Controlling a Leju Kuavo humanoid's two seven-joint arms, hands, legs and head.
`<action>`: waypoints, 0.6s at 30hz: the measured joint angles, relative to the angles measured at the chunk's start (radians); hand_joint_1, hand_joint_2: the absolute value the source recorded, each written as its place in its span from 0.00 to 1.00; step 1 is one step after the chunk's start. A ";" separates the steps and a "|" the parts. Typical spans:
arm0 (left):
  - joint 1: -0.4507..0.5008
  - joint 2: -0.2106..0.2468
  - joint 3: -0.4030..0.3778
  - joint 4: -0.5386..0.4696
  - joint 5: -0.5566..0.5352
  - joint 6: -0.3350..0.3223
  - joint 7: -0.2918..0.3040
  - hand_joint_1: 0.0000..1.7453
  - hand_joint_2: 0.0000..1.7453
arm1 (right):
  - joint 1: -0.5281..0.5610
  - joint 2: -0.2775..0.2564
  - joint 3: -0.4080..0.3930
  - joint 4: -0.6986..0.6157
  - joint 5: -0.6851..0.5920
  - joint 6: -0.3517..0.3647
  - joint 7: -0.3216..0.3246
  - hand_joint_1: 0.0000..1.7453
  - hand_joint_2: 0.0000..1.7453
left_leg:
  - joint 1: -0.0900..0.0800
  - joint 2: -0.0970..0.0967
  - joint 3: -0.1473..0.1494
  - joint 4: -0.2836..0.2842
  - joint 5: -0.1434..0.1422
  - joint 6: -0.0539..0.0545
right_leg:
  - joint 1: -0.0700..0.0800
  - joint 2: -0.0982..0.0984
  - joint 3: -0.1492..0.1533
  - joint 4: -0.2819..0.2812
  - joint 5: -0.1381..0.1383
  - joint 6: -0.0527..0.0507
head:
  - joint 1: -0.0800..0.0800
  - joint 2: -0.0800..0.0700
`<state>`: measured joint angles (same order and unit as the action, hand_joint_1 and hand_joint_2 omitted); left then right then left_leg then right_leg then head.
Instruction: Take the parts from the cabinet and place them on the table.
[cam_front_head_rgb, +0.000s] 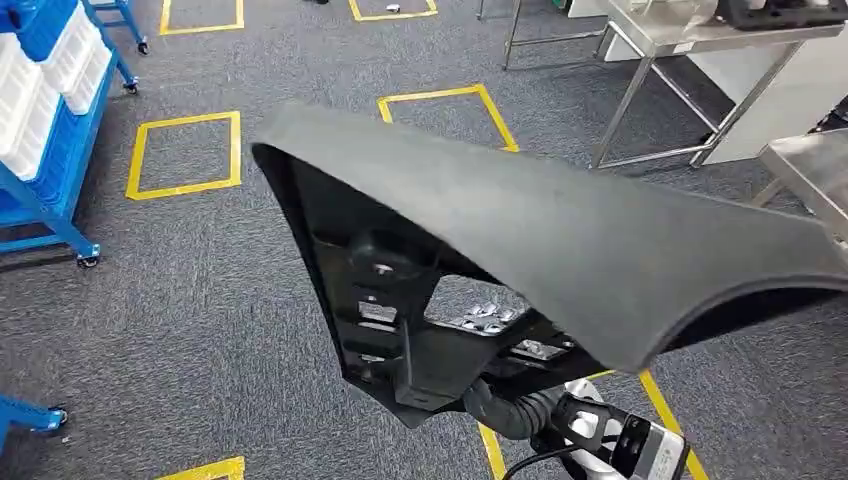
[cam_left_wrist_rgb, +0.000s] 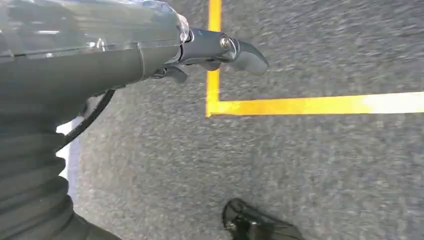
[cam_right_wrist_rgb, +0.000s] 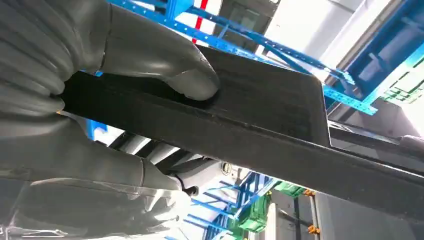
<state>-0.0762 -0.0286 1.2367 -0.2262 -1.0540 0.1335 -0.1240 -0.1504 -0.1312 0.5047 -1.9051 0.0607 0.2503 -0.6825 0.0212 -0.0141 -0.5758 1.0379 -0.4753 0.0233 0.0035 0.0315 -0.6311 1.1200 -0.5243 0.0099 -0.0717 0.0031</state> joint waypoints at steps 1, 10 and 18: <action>0.002 0.000 0.001 0.000 0.001 0.000 -0.003 0.00 1.00 | -0.002 0.000 -0.005 0.004 -0.004 -0.003 0.000 0.99 1.00 | -0.003 0.011 0.000 -0.001 0.000 0.001 | -0.004 -0.014 -0.041 0.077 -0.036 0.005 | 0.000 0.000; 0.002 -0.004 0.008 0.000 0.012 0.010 -0.023 0.00 1.00 | 0.017 0.000 -0.016 0.024 0.027 -0.023 0.000 0.99 1.00 | -0.015 0.091 0.018 -0.004 -0.018 -0.010 | 0.022 -0.098 0.030 -0.091 0.063 -0.025 | 0.000 0.000; 0.008 -0.002 0.024 0.000 0.018 0.017 -0.023 0.00 1.00 | 0.059 0.000 -0.025 0.021 0.021 -0.033 0.000 0.99 1.00 | -0.008 0.025 -0.101 0.265 -0.148 -0.040 | 0.007 -0.014 0.055 -0.124 0.074 -0.050 | 0.000 0.000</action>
<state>-0.0687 -0.0305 1.2604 -0.2262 -1.0365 0.1503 -0.1469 -0.0910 -0.1312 0.4795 -1.8841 0.0816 0.2171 -0.6825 0.0132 0.0106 -0.6771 1.3025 -0.6233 -0.0164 0.0106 0.0172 -0.5759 0.9962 -0.4504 -0.0402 -0.0721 0.0030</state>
